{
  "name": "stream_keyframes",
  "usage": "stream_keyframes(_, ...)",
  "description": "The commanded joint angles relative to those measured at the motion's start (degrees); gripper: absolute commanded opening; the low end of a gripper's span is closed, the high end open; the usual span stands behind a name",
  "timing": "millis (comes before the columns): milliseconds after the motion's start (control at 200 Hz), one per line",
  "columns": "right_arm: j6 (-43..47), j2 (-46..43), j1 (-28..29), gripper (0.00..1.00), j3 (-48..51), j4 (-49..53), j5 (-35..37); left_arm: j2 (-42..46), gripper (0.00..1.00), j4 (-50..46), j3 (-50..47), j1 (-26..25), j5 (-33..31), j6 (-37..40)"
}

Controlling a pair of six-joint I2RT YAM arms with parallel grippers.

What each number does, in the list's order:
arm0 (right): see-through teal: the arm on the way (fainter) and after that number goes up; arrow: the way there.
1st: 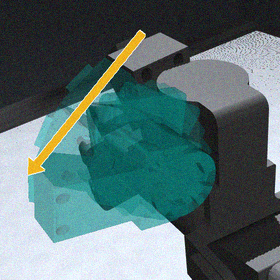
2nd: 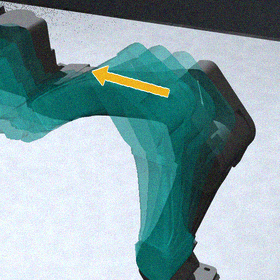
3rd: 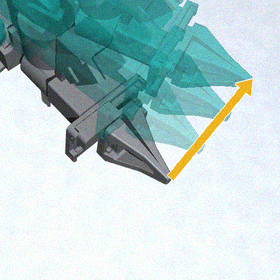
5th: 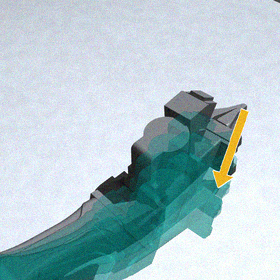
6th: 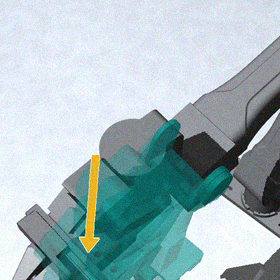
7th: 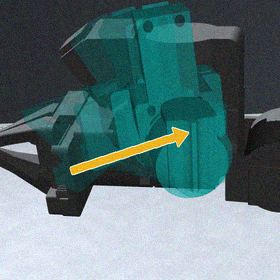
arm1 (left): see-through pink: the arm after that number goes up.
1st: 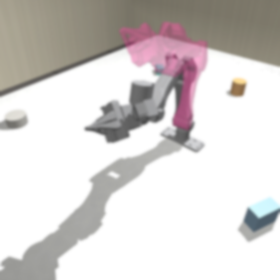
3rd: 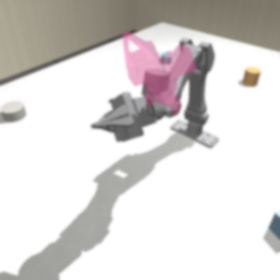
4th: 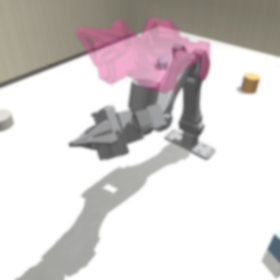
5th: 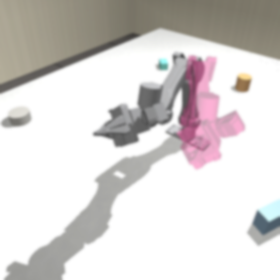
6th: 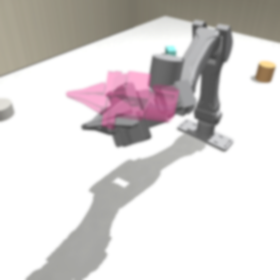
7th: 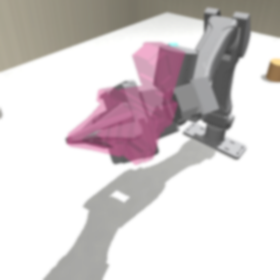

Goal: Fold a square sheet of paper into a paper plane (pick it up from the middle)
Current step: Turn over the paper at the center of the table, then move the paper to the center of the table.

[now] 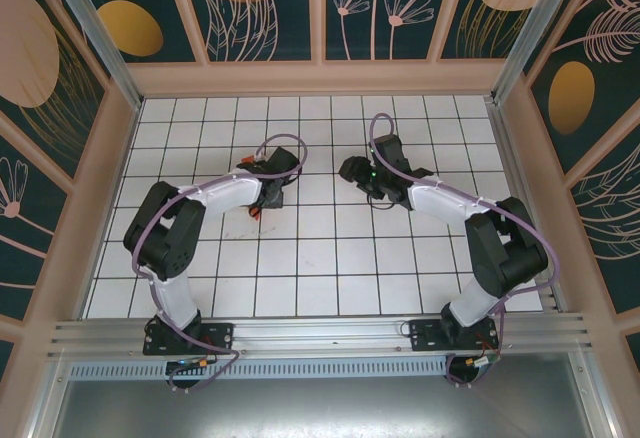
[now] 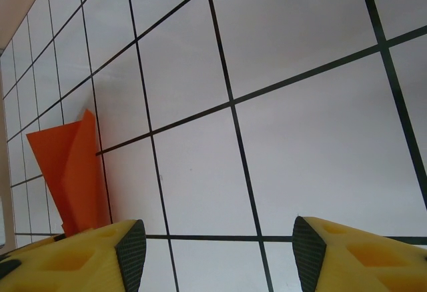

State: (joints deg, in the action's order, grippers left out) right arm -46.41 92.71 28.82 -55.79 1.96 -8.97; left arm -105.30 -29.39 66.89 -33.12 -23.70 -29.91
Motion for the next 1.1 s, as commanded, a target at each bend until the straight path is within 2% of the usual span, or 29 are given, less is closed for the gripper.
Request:
stream_keyframes(0, -0.4, -1.65, -0.21, 0.63, 0.06, -0.31, 0.65, 3.8, 0.62, 6.24, -0.04, -0.11, 11.07, 0.86)
stream_keyframes(120, -0.35, -0.59, 0.79, 0.63, 0.39, -1.37, -0.07, 8.11, 0.8, 9.77, -1.38, 1.05, 14.76, 1.35)
stream_keyframes(240, -0.41, 2.93, 4.36, 0.61, -1.67, -2.76, -0.93, 12.43, 0.89, 13.03, -4.09, 4.37, 17.12, 0.18)
stream_keyframes(320, -0.57, 6.86, 7.6, 0.54, -4.89, -3.62, -1.5, 14.61, 0.91, 14.94, -6.76, 7.96, 19.38, -1.72)
stream_keyframes(435, -1.37, 13.81, 12.75, 0.32, -11.29, -4.84, -2.55, 18.89, 0.92, 19.31, -12.87, 13.43, 23.39, -6.27)
stream_keyframes(510, -2.04, 18.05, 15.57, 0.26, -15.52, -5.93, -3.29, 21.72, 0.94, 21.47, -16.5, 15.93, 25.08, -8.7)
stream_keyframes(801, -1.65, 33.42, 22.41, 0.19, -35.23, -0.87, -6.19, 27.79, 0.99, 26.6, -26.43, 24.89, 29.82, -15.27)
stream_keyframes(911, -2.32, 36.95, 22.69, 0.18, -39.3, 1.57, -7.29, 28.68, 0.98, 27.31, -27.92, 26.26, 30.3, -16.14)
stream_keyframes(1096, -0.52, 41.11, 22.43, 0.18, -44.31, 9.98, -5.0, 28.38, 0.99, 27.71, -28.14, 26.62, 31.25, -15.62)
